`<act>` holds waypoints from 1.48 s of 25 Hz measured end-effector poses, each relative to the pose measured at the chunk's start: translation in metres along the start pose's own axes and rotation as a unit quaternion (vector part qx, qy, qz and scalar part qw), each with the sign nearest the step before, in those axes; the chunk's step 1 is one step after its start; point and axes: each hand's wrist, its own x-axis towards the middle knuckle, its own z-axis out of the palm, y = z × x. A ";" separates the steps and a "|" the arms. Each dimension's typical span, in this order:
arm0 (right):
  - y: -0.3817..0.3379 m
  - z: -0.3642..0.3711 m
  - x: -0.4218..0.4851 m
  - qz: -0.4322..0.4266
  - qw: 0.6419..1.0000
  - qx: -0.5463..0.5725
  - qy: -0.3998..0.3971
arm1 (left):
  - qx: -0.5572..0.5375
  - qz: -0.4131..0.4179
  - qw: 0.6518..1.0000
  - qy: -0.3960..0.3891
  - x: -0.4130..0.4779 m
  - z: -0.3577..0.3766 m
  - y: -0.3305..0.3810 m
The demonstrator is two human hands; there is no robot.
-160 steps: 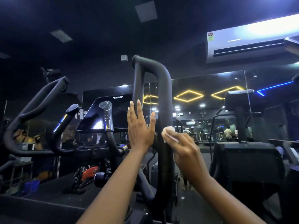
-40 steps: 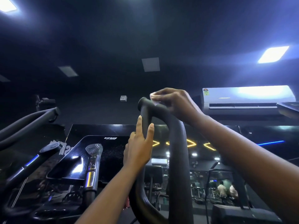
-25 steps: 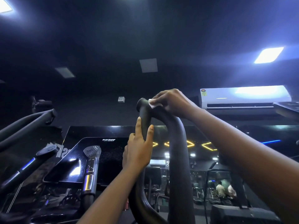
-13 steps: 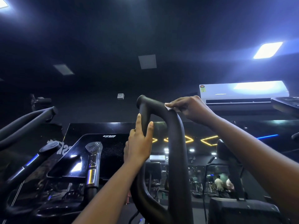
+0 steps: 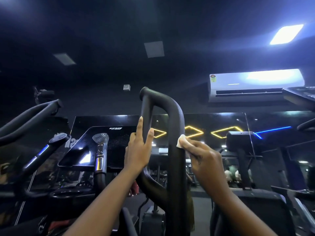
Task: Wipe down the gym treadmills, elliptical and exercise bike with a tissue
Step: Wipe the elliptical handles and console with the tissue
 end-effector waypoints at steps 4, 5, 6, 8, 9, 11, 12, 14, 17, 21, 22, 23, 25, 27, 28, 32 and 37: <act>-0.013 -0.016 -0.017 -0.033 0.998 -0.045 -0.024 | 0.025 -0.004 1.000 0.010 -0.018 0.000 -0.001; -0.013 -0.018 -0.003 -0.053 0.997 -0.056 -0.019 | 0.026 -0.005 1.000 0.012 -0.021 0.000 -0.003; -0.013 -0.018 0.017 -0.071 0.995 -0.063 -0.011 | 0.022 -0.008 1.000 0.014 -0.023 0.000 -0.004; -0.012 -0.011 0.060 -0.068 0.995 -0.066 -0.036 | 0.006 -0.007 1.000 0.016 -0.025 0.001 -0.005; -0.012 -0.006 0.074 -0.066 0.992 -0.082 -0.065 | -0.001 -0.004 1.000 0.017 -0.026 0.001 -0.005; -0.011 0.000 0.080 -0.112 0.978 -0.149 -0.092 | -0.011 -0.003 1.000 0.019 -0.026 0.000 -0.005; -0.009 0.000 0.072 -0.136 0.970 -0.176 -0.101 | -0.012 -0.006 1.000 0.019 -0.025 0.000 -0.006; -0.009 -0.006 0.045 -0.143 0.966 -0.183 -0.110 | -0.005 -0.012 1.000 0.024 -0.025 0.001 -0.006; -0.018 -0.015 0.003 -0.133 0.969 -0.169 -0.122 | 0.008 -0.011 1.000 0.026 -0.028 0.001 -0.003; -0.045 -0.026 -0.029 -0.119 0.971 -0.130 -0.160 | 0.009 -0.031 0.999 0.002 -0.038 -0.002 -0.005; -0.053 -0.025 -0.029 -0.110 0.976 -0.110 -0.155 | 0.006 -0.035 0.999 -0.002 -0.042 -0.004 -0.005; -0.064 -0.023 -0.026 -0.099 0.981 -0.084 -0.143 | 0.000 -0.042 0.999 -0.001 -0.047 -0.009 -0.006; -0.086 -0.012 -0.021 -0.077 0.990 -0.014 -0.115 | -0.016 -0.049 0.998 0.023 -0.056 -0.025 -0.013; -0.111 0.002 -0.018 -0.030 0.991 0.077 -0.107 | -0.029 -0.070 0.996 0.051 -0.065 -0.047 -0.027; -0.122 0.011 -0.019 0.006 0.986 0.125 -0.112 | -0.030 -0.086 0.994 0.063 -0.070 -0.060 -0.039; -0.149 0.064 -0.022 0.074 0.971 0.182 -0.133 | 0.010 -0.148 0.985 0.087 -0.085 -0.103 -0.083; -0.146 0.151 -0.013 0.153 0.949 0.204 -0.183 | 0.010 -0.161 0.981 0.108 -0.069 -0.117 -0.127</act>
